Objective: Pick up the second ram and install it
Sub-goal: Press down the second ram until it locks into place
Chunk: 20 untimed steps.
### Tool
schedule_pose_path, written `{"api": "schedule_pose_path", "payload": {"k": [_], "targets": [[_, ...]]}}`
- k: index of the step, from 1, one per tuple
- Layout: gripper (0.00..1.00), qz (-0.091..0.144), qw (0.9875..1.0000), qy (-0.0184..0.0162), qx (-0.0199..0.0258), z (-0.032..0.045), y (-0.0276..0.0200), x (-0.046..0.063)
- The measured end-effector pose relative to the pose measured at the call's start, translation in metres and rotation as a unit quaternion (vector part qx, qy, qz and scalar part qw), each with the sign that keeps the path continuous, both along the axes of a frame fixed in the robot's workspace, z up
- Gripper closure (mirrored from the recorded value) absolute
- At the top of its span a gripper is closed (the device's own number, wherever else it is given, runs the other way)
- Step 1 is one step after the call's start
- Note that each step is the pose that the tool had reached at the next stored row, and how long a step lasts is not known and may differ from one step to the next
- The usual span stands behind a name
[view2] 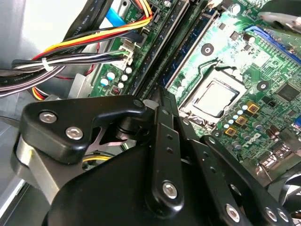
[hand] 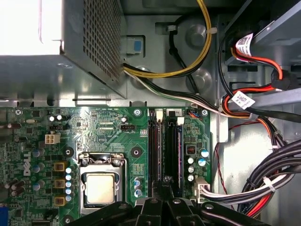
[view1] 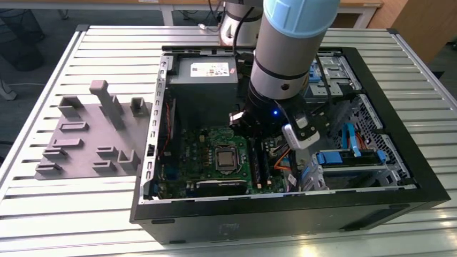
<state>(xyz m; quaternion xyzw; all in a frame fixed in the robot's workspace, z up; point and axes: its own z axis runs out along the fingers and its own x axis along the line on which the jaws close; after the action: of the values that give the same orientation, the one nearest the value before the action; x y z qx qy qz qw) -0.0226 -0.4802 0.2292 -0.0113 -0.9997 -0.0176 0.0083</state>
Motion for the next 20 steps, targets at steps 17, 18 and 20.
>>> {"api": "schedule_pose_path", "payload": {"k": [17, 18, 20], "targets": [[0.89, 0.000, 1.0000, -0.0003, 0.0008, -0.0074, 0.0003, 0.000], [0.89, 0.000, 1.0000, 0.0000, 0.0000, -0.0037, 0.0000, 0.000], [0.89, 0.000, 1.0000, 0.0000, 0.0001, 0.0019, 0.0000, 0.000]]}}
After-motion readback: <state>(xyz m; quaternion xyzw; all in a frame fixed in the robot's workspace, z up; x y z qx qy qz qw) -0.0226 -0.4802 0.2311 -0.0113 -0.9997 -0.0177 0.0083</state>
